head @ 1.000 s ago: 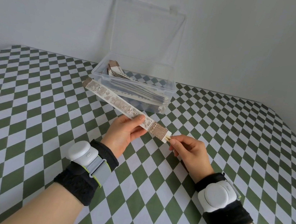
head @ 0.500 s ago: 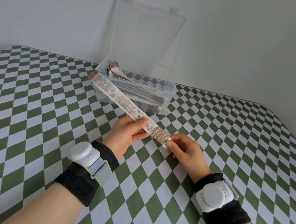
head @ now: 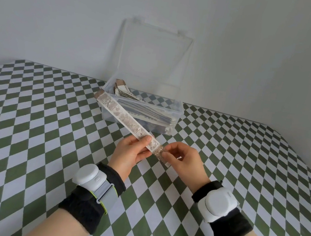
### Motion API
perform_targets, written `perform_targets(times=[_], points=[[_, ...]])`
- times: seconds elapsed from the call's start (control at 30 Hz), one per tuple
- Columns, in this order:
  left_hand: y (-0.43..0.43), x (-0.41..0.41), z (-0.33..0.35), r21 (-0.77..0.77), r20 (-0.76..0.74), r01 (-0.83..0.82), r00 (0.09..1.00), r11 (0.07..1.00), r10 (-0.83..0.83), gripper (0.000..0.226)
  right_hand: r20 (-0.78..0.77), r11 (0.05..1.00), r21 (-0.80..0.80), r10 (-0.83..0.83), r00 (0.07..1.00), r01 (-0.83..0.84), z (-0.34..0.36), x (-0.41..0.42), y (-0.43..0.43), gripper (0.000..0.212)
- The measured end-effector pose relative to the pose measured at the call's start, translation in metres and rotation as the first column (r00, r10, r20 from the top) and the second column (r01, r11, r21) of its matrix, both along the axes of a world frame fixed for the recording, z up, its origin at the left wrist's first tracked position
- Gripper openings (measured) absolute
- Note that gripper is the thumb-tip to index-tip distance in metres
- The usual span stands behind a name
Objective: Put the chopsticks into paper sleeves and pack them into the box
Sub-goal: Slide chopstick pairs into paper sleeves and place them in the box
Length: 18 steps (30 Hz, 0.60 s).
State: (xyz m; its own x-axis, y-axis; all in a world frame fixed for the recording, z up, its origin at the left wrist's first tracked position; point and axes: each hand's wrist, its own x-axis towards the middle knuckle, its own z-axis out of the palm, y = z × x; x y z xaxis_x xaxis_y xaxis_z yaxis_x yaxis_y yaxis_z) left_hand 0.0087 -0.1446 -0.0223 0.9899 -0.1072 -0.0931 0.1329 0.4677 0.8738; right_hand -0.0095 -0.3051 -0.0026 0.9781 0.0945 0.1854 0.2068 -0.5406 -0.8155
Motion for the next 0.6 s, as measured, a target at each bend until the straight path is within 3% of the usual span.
perform_targets(times=[0.2,0.3,0.47,0.6], points=[[0.009,0.006,0.002,-0.212,-0.045,-0.074,0.997,0.974,0.066,0.028,0.23,0.991,0.077,-0.125,0.965,0.11,0.047,0.03,0.0,0.004],[0.011,0.007,0.0,-0.269,-0.059,-0.071,0.997,0.96,0.057,0.033,0.313,0.982,-0.015,-0.173,0.934,0.187,0.07,0.059,-0.007,0.003],[0.012,0.009,0.0,-0.294,-0.058,-0.07,0.997,0.953,0.055,0.033,0.241,0.929,-0.279,-0.178,0.954,0.244,0.083,0.107,-0.014,0.008],[0.011,0.009,0.0,-0.314,-0.071,-0.088,0.995,0.945,0.069,0.033,0.126,0.914,-0.395,-0.051,0.991,0.097,0.08,0.119,-0.007,0.006]])
